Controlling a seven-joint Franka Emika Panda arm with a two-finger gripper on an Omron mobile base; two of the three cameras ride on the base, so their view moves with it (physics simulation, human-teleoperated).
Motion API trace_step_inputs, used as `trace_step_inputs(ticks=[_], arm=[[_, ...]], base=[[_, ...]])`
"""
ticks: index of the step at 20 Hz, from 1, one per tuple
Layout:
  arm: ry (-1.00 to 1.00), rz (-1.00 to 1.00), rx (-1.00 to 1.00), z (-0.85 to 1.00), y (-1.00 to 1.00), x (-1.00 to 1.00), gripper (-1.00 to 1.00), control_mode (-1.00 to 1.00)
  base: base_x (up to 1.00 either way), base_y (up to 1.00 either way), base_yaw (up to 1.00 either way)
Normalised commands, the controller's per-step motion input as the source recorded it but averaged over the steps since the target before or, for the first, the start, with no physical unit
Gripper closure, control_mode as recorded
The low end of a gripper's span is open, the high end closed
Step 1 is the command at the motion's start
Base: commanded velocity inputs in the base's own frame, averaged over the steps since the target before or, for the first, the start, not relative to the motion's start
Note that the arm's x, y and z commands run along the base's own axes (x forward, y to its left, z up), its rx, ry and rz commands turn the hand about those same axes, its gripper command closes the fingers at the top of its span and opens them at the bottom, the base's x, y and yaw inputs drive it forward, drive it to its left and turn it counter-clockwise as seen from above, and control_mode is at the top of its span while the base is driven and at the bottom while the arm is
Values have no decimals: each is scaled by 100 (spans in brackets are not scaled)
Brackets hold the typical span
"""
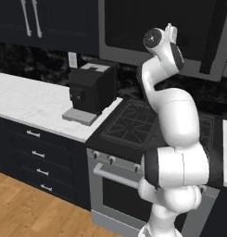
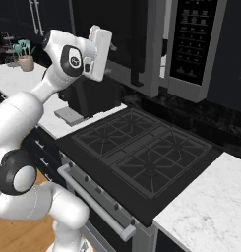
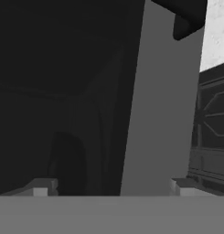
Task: Pick the squash from the sink and place it in the bowl. Then pick the bowl and place it in the microwave. Then close the microwave door and press the start button.
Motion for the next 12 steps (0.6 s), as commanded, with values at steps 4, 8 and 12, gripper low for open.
trace_step_inputs(ticks=[4,8,12], arm=[[3,-2,5,0,-36,66,-100,-100],[0,-1,3,-9,-32,72,-100,-100],[0,0,0,-25,-19,69,-100,-100]], base=[[0,0,0],[0,0,0],[0,0,0]])
